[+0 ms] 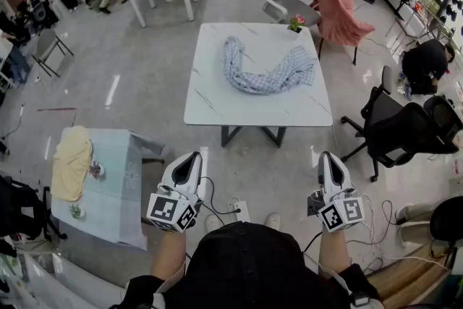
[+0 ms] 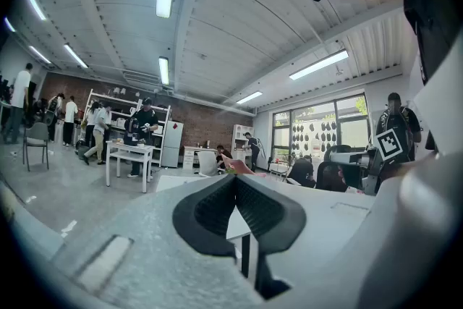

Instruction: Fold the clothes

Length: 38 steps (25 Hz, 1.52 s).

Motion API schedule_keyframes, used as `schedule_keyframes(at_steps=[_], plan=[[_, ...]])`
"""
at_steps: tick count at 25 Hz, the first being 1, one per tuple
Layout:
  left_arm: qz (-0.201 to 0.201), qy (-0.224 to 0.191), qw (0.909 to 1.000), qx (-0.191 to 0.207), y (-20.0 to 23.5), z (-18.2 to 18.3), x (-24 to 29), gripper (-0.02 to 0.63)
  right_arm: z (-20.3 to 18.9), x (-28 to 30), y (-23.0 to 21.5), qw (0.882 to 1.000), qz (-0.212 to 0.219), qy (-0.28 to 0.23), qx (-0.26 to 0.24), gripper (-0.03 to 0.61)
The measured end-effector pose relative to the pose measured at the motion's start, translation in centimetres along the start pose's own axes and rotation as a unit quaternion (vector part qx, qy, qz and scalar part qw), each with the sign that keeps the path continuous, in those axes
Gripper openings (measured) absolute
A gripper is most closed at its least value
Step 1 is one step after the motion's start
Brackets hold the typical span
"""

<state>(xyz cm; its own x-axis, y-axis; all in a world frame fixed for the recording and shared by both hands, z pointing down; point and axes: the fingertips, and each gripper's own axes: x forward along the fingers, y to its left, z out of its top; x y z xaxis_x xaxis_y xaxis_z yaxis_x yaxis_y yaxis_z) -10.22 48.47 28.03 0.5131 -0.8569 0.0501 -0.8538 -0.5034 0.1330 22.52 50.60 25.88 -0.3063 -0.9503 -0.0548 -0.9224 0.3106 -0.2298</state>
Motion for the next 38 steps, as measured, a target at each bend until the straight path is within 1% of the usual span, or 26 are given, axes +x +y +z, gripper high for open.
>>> schedule_keyframes(at_steps=[5, 10, 15, 18, 19, 20, 21, 22, 23, 25, 26, 29, 31, 33, 38], plan=[[0.003, 0.002, 1.0000, -0.002, 0.2, -0.5, 0.0, 0.002, -0.2, 0.3, 0.3, 1.000, 0.005, 0.000, -0.008, 0.003], [0.003, 0.011, 0.9999, -0.009, 0.4, -1.1, -0.4, 0.002, -1.6, 0.4, 1.2, 1.000, 0.010, 0.021, -0.018, 0.003], [0.005, 0.001, 1.0000, -0.002, 0.6, -0.4, -0.2, 0.003, -0.9, 0.9, 1.6, 1.000, 0.021, 0.006, -0.016, 0.003], [0.005, -0.001, 1.0000, -0.005, 1.2, -0.3, -0.2, 0.003, -0.7, 1.3, 2.4, 0.999, 0.026, 0.003, -0.035, 0.003], [0.002, -0.001, 1.0000, -0.007, 1.4, -0.2, -0.2, 0.031, -0.7, 1.5, 3.0, 0.999, 0.032, 0.002, -0.041, 0.011], [-0.001, -0.003, 1.0000, -0.009, 1.6, 0.0, -0.2, 0.097, -0.7, 1.7, 3.7, 0.998, 0.040, 0.001, -0.045, 0.049], [-0.003, -0.007, 0.9999, -0.011, 1.8, 0.3, -0.2, 0.154, -0.6, 2.0, 4.5, 0.998, 0.047, -0.003, -0.048, 0.143], [-0.004, -0.012, 0.9998, -0.012, 2.0, 0.6, -0.3, 0.240, -0.5, 2.3, 5.4, 0.997, 0.052, -0.008, -0.051, 0.241], [-0.004, -0.018, 0.9997, -0.013, 2.2, 1.0, -0.3, 0.326, -0.3, 2.6, 6.2, 0.997, 0.054, -0.014, -0.056, 0.310], [-0.002, -0.025, 0.9996, -0.012, 2.6, 1.6, -0.6, 0.394, -0.3, 3.2, 7.9, 0.996, 0.059, -0.021, -0.066, 0.407], [-0.002, -0.025, 0.9996, -0.012, 2.9, 1.8, -0.7, 0.416, -0.3, 3.5, 8.7, 0.995, 0.063, -0.021, -0.068, 0.430], [-0.012, -0.017, 0.9997, -0.015, 4.1, 1.6, -1.2, 0.457, -0.6, 4.3, 10.7, 0.995, 0.069, -0.015, -0.066, 0.433], [-0.016, -0.014, 0.9997, -0.015, 5.1, 1.6, -1.7, 0.468, -0.6, 4.7, 11.7, 0.995, 0.066, -0.014, -0.067, 0.434], [-0.016, -0.013, 0.9997, -0.015, 6.3, 1.8, -2.3, 0.488, -0.7, 5.0, 12.8, 0.996, 0.059, -0.014, -0.070, 0.454], [-0.023, -0.017, 0.9994, -0.020, 9.1, 3.0, -3.5, 0.492, -1.1, 5.7, 15.6, 0.996, 0.035, -0.015, -0.075, 0.454]])
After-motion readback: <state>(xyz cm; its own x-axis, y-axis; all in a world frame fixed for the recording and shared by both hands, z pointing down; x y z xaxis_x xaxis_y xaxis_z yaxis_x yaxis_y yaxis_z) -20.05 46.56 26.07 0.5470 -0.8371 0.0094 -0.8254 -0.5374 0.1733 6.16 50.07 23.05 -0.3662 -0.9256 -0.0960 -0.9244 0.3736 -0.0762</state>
